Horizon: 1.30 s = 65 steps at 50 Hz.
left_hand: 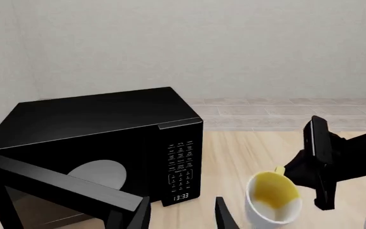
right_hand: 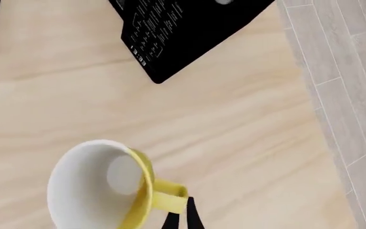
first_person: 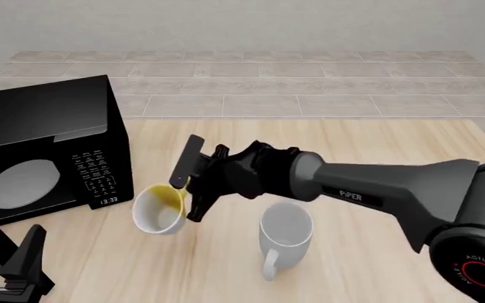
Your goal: Put the yellow and white mug to the front of the white mug.
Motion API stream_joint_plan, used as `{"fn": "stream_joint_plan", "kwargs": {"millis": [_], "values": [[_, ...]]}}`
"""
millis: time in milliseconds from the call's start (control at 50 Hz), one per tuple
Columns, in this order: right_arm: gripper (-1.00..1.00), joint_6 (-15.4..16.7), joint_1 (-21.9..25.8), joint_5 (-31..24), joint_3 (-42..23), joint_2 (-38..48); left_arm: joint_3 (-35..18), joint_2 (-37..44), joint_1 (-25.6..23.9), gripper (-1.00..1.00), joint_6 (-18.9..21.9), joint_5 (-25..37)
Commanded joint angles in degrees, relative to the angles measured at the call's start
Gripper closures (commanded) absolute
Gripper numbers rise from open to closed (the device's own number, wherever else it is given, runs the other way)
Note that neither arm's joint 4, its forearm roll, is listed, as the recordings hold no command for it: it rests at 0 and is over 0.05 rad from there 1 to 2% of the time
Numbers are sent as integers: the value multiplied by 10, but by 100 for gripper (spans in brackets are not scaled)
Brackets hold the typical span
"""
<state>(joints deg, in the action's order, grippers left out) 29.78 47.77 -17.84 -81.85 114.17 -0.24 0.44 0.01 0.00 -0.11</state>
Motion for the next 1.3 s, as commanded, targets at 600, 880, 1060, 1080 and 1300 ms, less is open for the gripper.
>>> {"fn": "stream_joint_plan", "kwargs": {"millis": [600,880,1060,1080,1300], "values": [[100,-56,-131,19,55,-77,0,0,0,-100,0,0],[100,-81,-178,49,106,-104,0,0,0,-100,0,0],[100,-98,-206,74,141,-117,0,0,0,-100,0,0],[100,-100,-209,76,143,-117,0,0,0,-100,0,0],[100,-119,-241,106,175,-115,0,0,0,-100,0,0]]}}
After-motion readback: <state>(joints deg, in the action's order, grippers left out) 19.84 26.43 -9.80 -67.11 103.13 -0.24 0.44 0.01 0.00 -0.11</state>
